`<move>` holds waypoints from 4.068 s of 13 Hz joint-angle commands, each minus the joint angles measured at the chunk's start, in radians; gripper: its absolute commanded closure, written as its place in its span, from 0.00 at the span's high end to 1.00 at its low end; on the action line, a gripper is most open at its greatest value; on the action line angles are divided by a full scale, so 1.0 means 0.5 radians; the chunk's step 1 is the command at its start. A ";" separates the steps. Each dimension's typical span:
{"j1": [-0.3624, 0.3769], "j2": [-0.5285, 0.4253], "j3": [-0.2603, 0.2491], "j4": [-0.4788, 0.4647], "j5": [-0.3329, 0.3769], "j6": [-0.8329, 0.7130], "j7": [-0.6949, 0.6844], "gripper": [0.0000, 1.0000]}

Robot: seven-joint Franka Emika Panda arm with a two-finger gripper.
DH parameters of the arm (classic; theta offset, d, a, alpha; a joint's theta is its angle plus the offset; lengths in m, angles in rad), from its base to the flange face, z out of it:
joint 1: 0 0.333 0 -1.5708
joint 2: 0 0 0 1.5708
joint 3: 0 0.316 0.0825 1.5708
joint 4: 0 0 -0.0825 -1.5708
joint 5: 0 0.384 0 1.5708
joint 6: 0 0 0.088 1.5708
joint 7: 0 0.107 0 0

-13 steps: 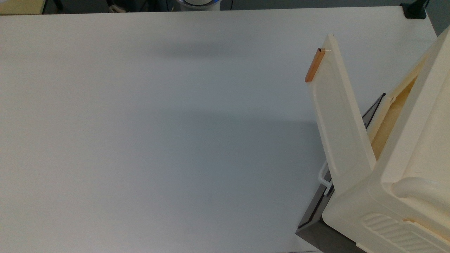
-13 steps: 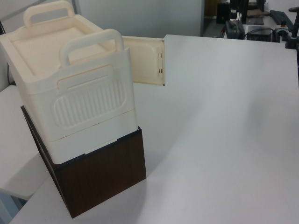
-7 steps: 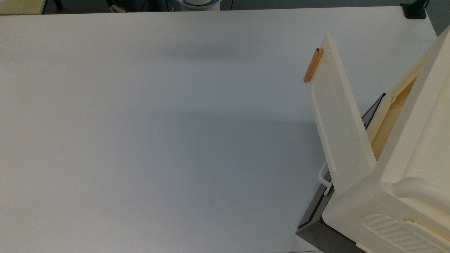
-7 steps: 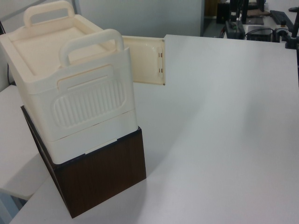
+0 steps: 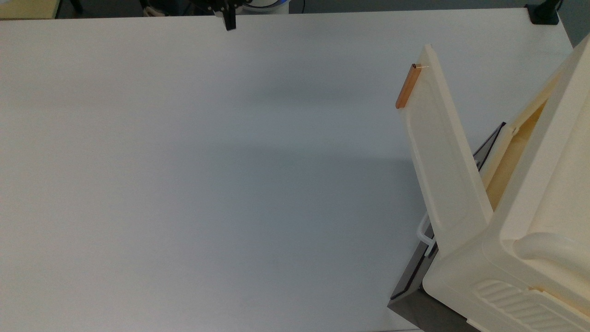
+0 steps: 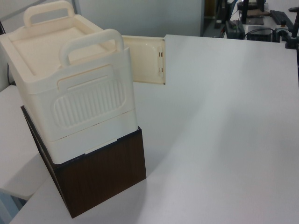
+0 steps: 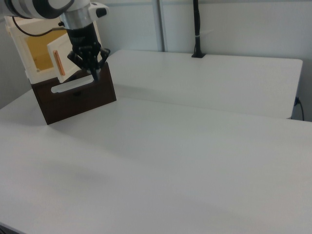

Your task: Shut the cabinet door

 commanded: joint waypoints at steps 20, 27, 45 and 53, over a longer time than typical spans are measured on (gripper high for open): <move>1.014 0.681 -0.050 0.472 0.007 1.172 -0.001 0.13; 1.115 0.788 -0.065 0.537 -0.030 1.399 0.131 0.11; -0.289 -0.067 0.368 -0.251 -0.036 -0.098 0.867 0.86; -0.446 -0.141 0.318 -0.301 -0.042 -0.135 0.818 1.00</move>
